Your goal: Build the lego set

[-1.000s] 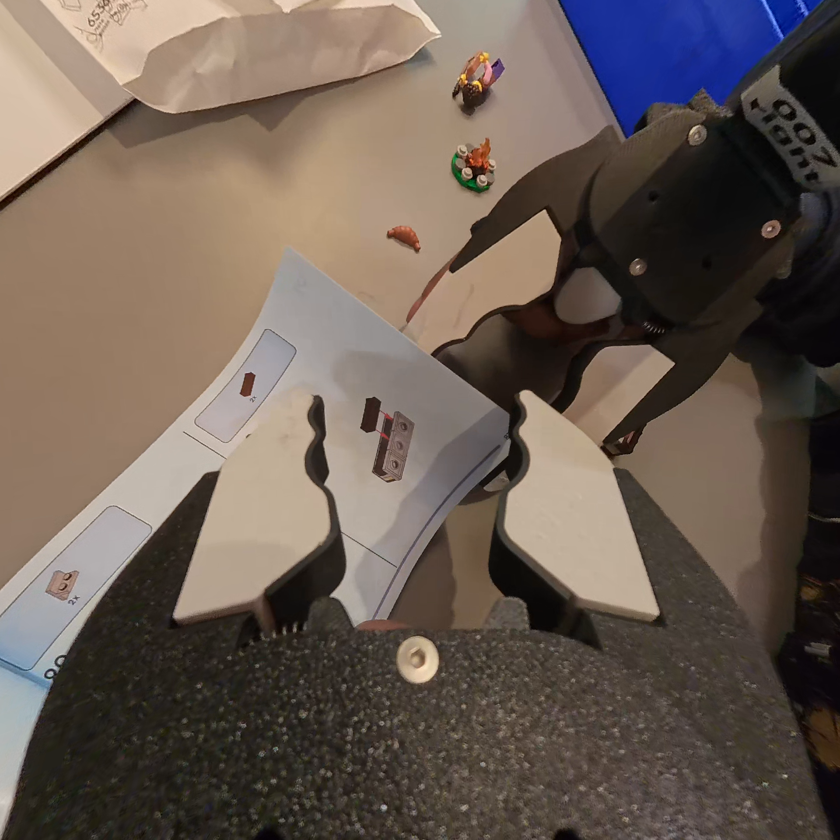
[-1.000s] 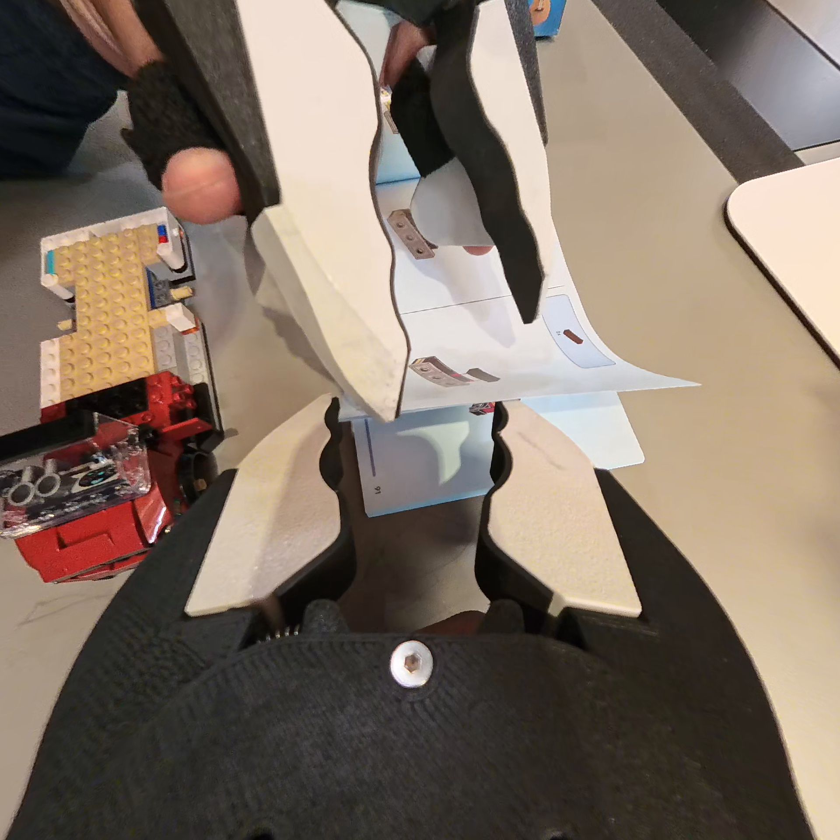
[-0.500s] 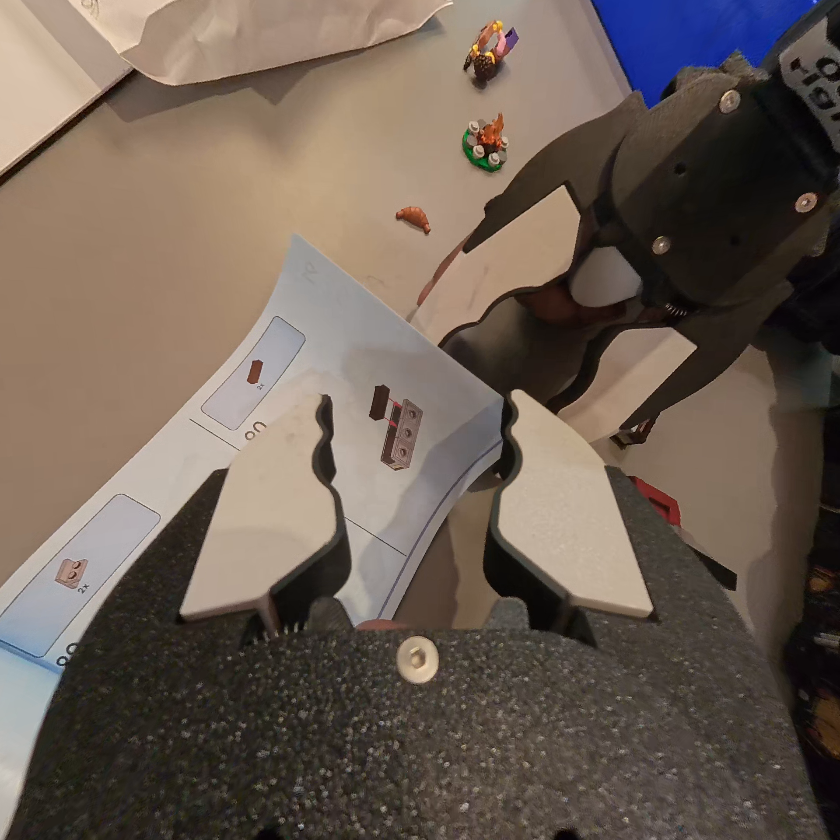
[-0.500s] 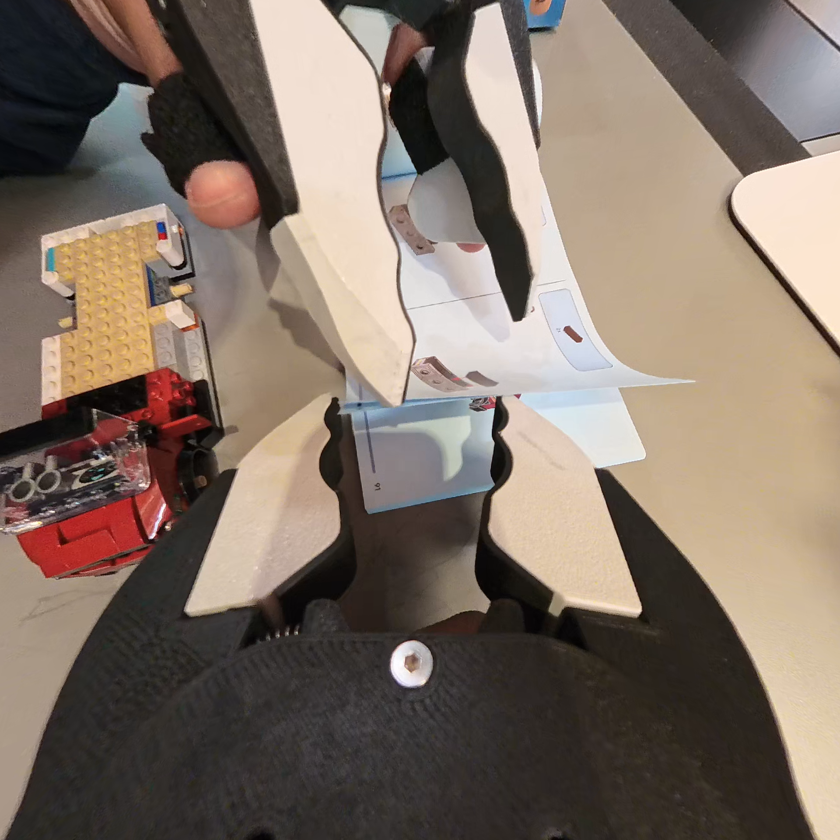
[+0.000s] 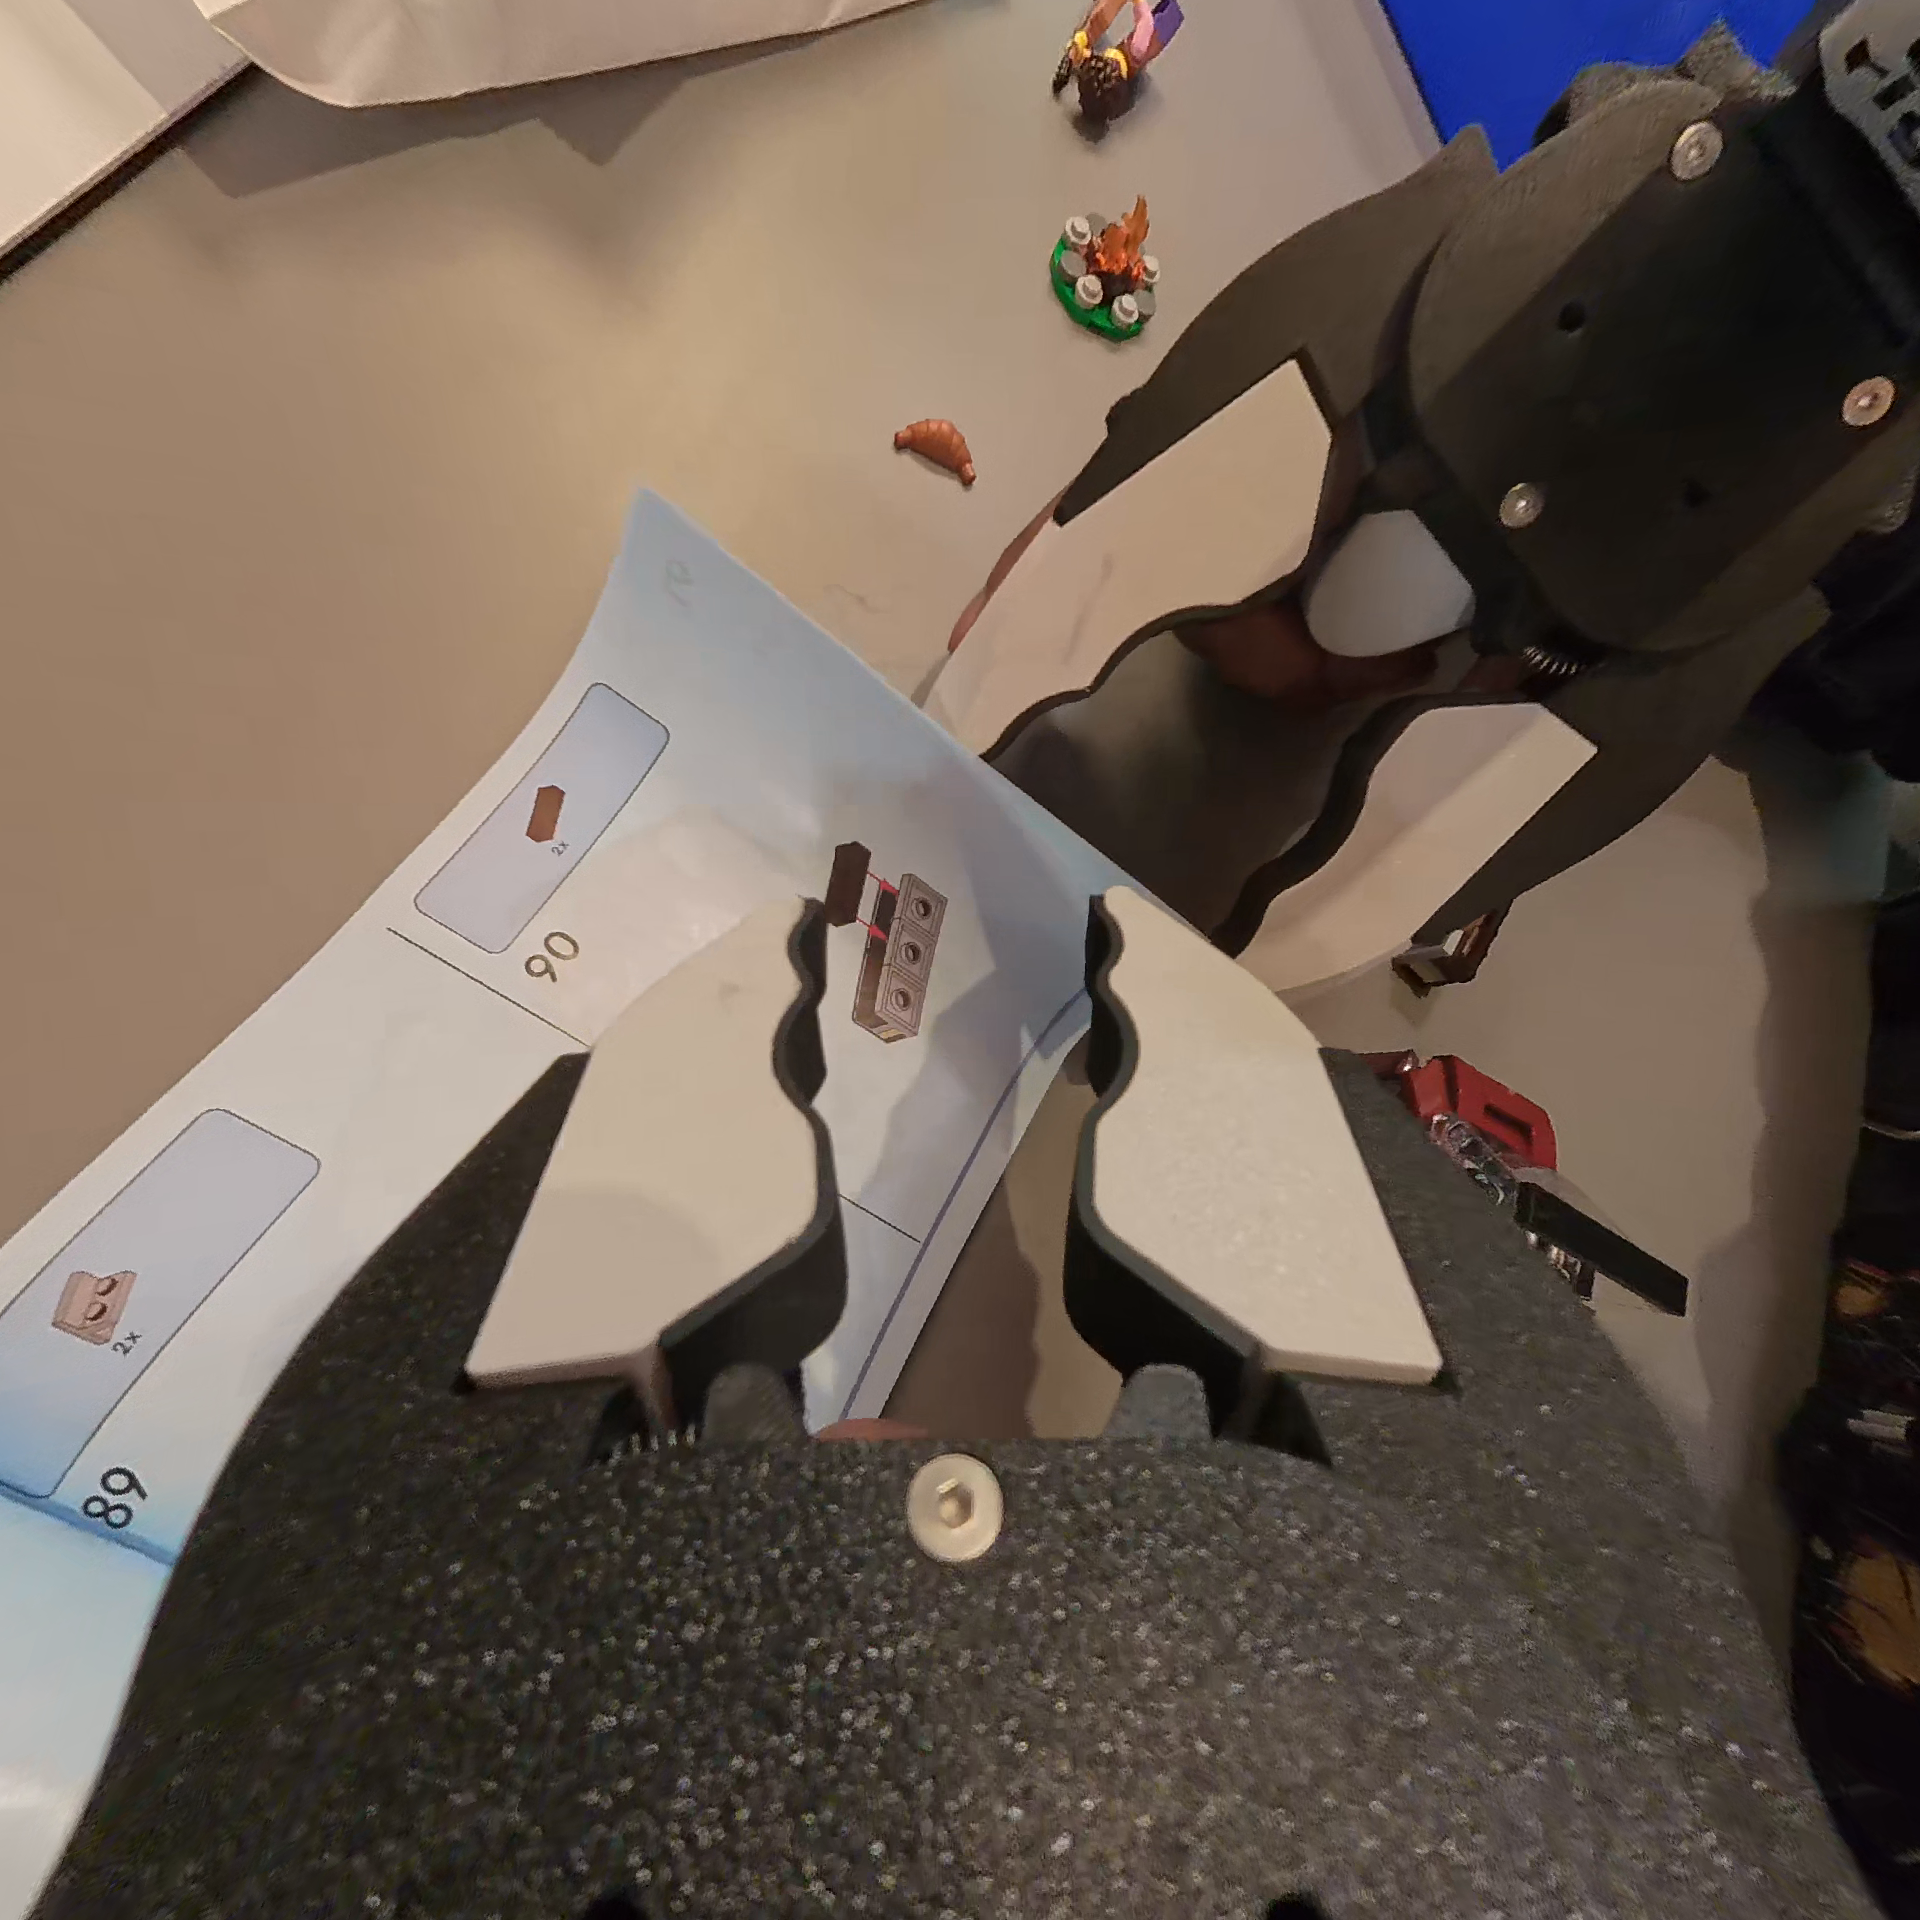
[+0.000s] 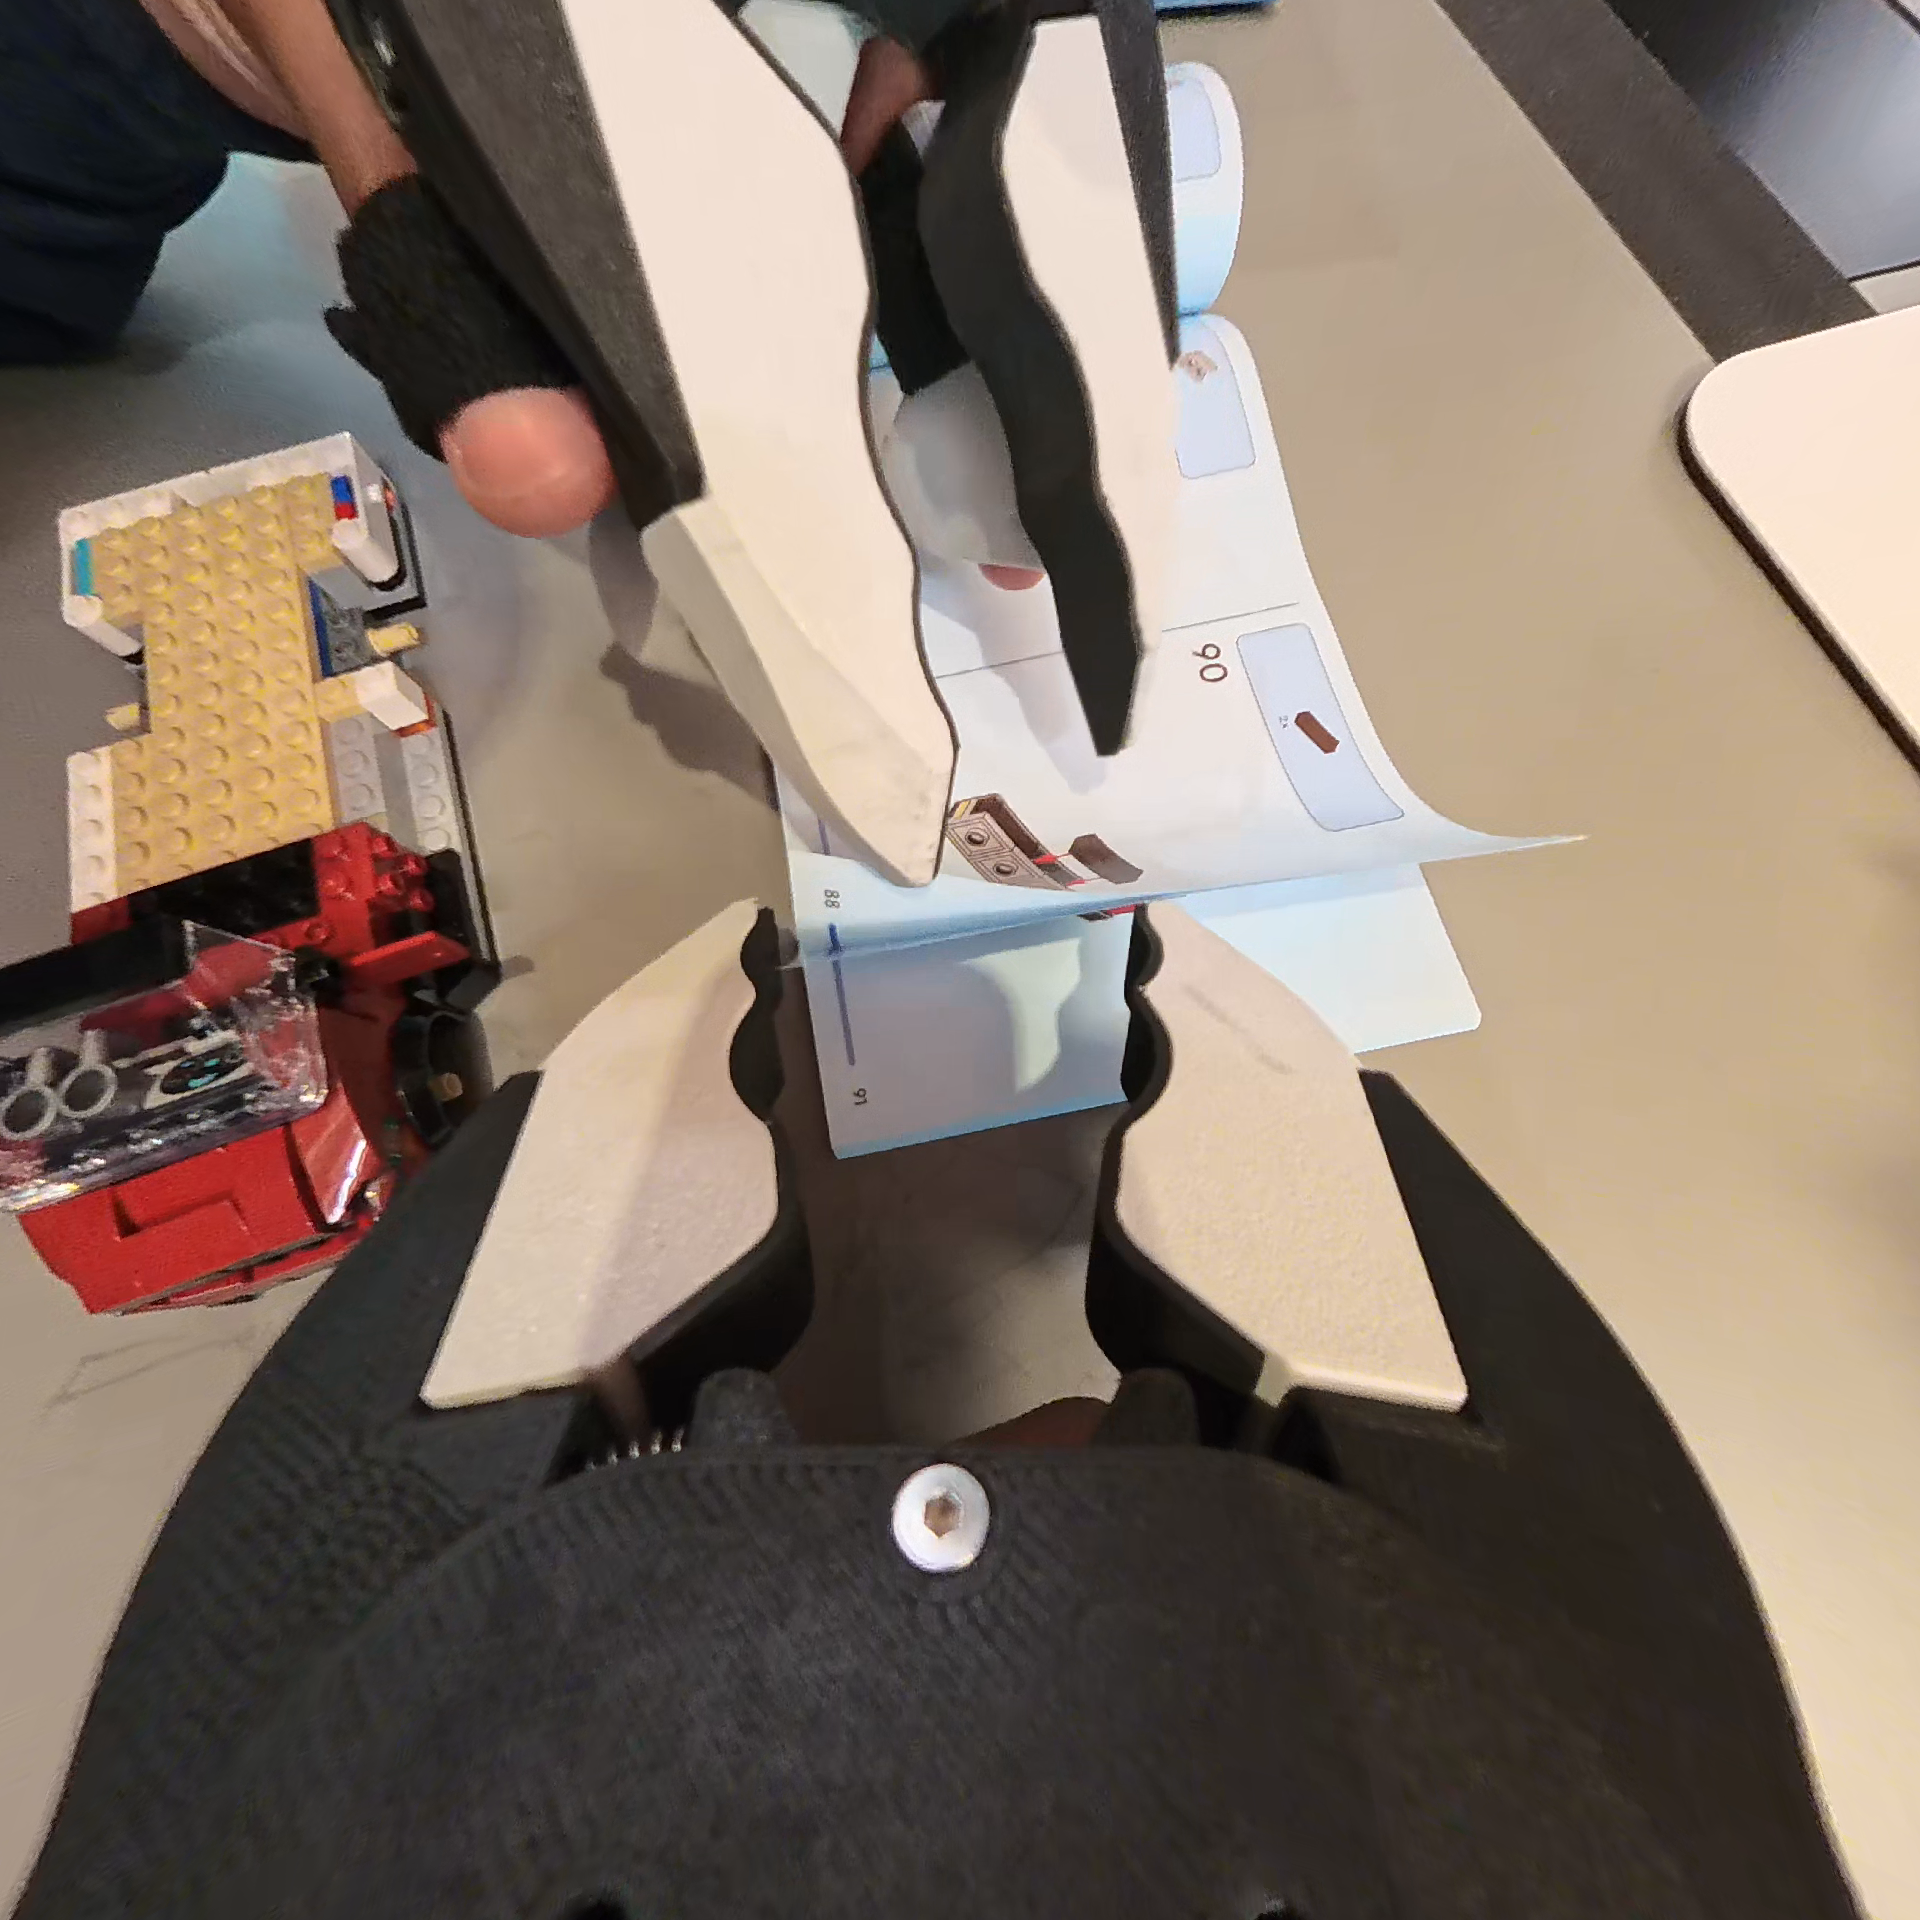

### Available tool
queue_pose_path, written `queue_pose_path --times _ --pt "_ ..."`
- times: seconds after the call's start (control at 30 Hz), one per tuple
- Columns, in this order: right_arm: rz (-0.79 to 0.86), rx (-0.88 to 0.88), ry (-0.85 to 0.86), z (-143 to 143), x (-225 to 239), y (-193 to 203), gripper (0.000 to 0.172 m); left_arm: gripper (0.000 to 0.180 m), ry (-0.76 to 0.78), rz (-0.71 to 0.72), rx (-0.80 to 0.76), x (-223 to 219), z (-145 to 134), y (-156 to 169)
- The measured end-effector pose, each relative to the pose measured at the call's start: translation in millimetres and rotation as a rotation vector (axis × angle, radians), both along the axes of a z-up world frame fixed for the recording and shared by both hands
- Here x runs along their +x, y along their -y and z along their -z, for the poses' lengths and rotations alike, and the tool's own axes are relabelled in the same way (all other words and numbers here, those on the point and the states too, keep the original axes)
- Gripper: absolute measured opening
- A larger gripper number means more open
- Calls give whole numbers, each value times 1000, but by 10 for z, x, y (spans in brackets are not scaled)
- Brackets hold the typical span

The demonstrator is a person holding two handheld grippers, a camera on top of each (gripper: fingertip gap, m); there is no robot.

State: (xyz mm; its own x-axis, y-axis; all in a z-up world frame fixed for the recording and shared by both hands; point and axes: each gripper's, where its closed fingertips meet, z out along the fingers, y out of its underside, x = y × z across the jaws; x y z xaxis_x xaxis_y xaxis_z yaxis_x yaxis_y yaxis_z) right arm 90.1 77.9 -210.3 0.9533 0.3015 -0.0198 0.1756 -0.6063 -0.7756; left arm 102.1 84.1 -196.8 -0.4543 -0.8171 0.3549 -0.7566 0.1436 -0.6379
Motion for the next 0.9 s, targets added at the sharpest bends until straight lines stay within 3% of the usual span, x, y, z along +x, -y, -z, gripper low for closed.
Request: queue_pose_path --times 0.5,0.73,0.9 --pt "8 -14 -2 20 12 5 64 0 -9 60 -107 -66 -39 133" --pt "58 -48 38 41 144 84 67 0 2 46 -185 -45 -102 119" --pt "114 2 27 -180 241 178 65 0 21 19 -204 -14 -165 77"
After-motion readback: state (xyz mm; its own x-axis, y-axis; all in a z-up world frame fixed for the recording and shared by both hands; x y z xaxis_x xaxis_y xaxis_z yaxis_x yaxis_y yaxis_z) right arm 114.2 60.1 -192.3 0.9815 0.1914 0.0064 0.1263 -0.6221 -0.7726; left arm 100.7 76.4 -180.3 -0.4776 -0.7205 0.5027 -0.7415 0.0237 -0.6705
